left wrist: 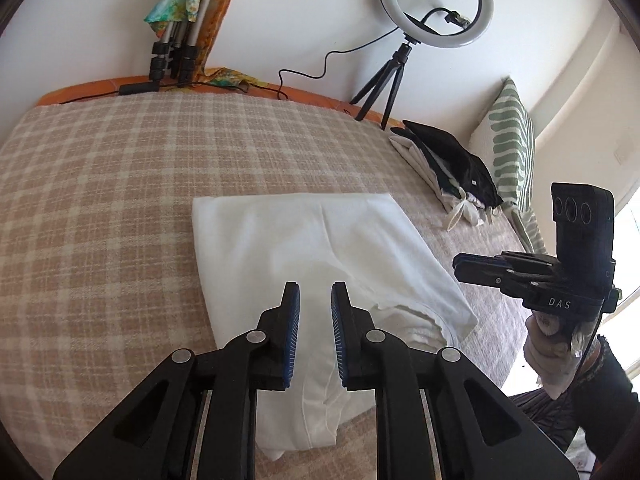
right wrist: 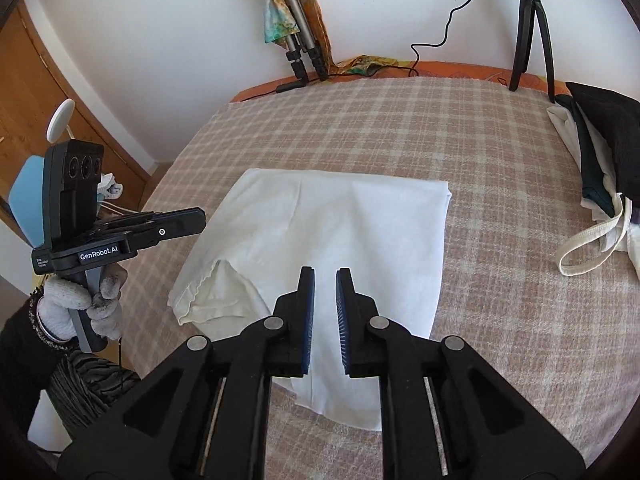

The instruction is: Fold small clothes

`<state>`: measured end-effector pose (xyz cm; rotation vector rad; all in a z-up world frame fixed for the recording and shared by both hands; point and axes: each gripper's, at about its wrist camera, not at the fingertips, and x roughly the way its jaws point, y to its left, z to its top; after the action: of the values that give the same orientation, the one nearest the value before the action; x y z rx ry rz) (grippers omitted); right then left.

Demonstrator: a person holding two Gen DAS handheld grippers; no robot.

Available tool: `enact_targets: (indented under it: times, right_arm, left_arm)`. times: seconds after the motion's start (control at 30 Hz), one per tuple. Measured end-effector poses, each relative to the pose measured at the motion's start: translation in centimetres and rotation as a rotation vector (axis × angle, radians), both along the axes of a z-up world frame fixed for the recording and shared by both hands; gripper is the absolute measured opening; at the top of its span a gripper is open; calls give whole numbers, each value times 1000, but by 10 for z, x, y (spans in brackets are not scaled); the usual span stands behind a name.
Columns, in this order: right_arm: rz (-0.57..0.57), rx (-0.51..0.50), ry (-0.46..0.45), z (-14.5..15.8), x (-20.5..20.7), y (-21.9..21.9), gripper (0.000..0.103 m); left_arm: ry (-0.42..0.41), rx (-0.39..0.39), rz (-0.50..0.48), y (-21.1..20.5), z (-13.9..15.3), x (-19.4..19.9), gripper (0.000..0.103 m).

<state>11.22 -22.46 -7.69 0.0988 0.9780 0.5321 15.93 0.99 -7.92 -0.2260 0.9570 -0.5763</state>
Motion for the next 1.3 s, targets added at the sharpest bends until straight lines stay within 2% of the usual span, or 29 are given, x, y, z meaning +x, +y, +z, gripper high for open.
enact_targets:
  times: [0.07,0.13,0.23,0.33,0.37,0.4,0.47,0.73,0.77,0.83,0.9,0.97,1.07,1.2,1.3]
  right_arm:
    - [10,-3,-5,-4,-22,-7,23]
    - [18,-14,-15,-8,-43,-8,23]
    - [14,57,48,-19,-63,-9,23]
    - [-19,106,92,-29,-75,-10,23]
    - [-22,119,104,-32,-76,-11,27]
    - [-29,139,120,-35,-76,-12,37]
    - [-52,180,147,-40,-73,-17,41]
    - [-178,322,266,-66,-42,-41,41]
    - [-187,331,272,-69,-40,-42,41]
    - [-196,348,286,-71,-37,-42,32]
    - [-200,374,298,-73,-35,-41,20]
    - [-202,391,298,-71,-34,-40,12]
    - [-209,414,264,-60,-35,-41,9]
    - [-202,463,221,-38,-41,-51,8]
    - [-186,408,218,-36,-46,-49,8]
  left_arm:
    - [-11,19,-34,-1,-2,-20,28]
    - [-9,55,-55,-2,-7,-37,28]
    - [-3,88,-68,-4,-16,-55,28]
    - [-35,178,-103,-14,-21,-67,29]
    - [-45,199,-112,-17,-22,-69,34]
    - [-58,219,-121,-19,-23,-73,44]
    - [-88,261,-136,-25,-25,-75,52]
    - [-235,471,-221,-52,-32,-86,52]
    - [-239,486,-219,-53,-33,-86,51]
    - [-239,489,-216,-51,-35,-83,40]
    - [-228,484,-205,-47,-35,-77,22]
    - [-224,447,-205,-41,-31,-73,9]
    - [-218,382,-185,-30,-19,-69,4]
    - [-238,343,-174,-19,-3,-71,3]
    - [-224,329,-191,-13,-3,-73,3]
